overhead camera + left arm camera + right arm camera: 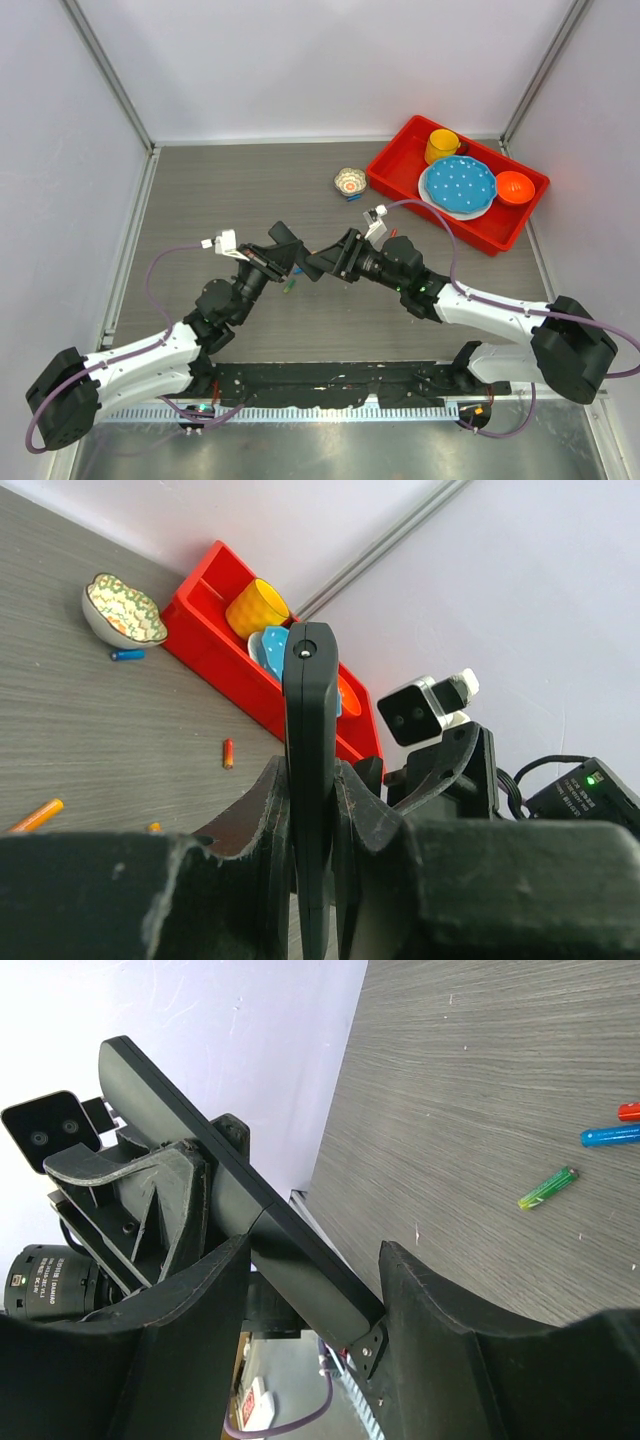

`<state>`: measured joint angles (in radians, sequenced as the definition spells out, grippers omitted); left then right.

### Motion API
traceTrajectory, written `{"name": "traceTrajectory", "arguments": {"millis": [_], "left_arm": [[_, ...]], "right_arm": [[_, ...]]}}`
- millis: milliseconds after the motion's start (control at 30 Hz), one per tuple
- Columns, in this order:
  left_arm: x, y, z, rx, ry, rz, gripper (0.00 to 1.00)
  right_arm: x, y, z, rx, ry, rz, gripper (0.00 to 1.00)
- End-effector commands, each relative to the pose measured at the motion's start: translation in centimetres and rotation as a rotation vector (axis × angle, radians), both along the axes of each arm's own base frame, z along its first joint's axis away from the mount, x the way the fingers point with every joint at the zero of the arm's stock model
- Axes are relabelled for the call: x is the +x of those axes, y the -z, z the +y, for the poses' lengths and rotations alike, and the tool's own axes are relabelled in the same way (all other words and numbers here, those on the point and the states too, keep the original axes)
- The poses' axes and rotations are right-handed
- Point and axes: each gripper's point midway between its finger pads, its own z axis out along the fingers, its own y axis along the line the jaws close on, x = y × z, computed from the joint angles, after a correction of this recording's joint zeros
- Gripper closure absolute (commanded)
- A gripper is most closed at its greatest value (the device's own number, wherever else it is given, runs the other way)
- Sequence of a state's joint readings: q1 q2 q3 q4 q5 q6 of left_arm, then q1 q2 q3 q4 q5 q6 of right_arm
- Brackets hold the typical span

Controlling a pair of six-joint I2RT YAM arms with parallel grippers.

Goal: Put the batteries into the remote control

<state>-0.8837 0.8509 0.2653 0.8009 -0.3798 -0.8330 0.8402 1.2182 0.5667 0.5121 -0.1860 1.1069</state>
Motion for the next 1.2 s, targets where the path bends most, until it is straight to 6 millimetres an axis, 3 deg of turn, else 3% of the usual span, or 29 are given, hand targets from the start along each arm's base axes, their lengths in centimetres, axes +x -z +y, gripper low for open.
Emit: {"name": "traceTrajectory", "arguments": {"millis": [0,200,367,567,633,767,867,1167], "left_arm": [[0.0,-3.5,0.4,-0.082,-0.023,-0.071,1.0],[0.0,-3.5,0.3,-0.083,-0.02,-0.073,1.0],[-0.1,-3.6,0.3,-0.084,-0.019,-0.077,1.0],[0.0,-3.7,0.2,-0.085,-0.021,-0.078,1.0],[0.0,-3.7,0.2,-0.085,-0.02,-0.08,1.0],[0.0,-3.4,0.3,-0.084,-0.021,-0.072,1.0],[0.0,-3.1,0.5,-0.088,-0.027,-0.065,1.0],[0.0,-2.2,1.0,-0.096,-0.046,-0.039,1.0]], "right_arm": [[0.0,-2.5,0.9,0.066,-0.023,-0.037,0.4],[0.0,-2.4,1.1,0.067,-0.029,-0.034,0.43],[-0.1,-2.0,1.2,0.061,-0.035,-0.024,0.56],[-0.2,-1.9,1.2,0.059,-0.036,-0.022,0.6],[-0.2,-2.0,1.2,0.06,-0.036,-0.023,0.59],[-0.1,-2.1,1.1,0.064,-0.027,-0.022,0.41],[0.0,-2.7,0.8,0.073,-0.014,-0.027,0.33],[0.3,-3.3,-0.3,0.036,0.014,-0.045,0.2]]}}
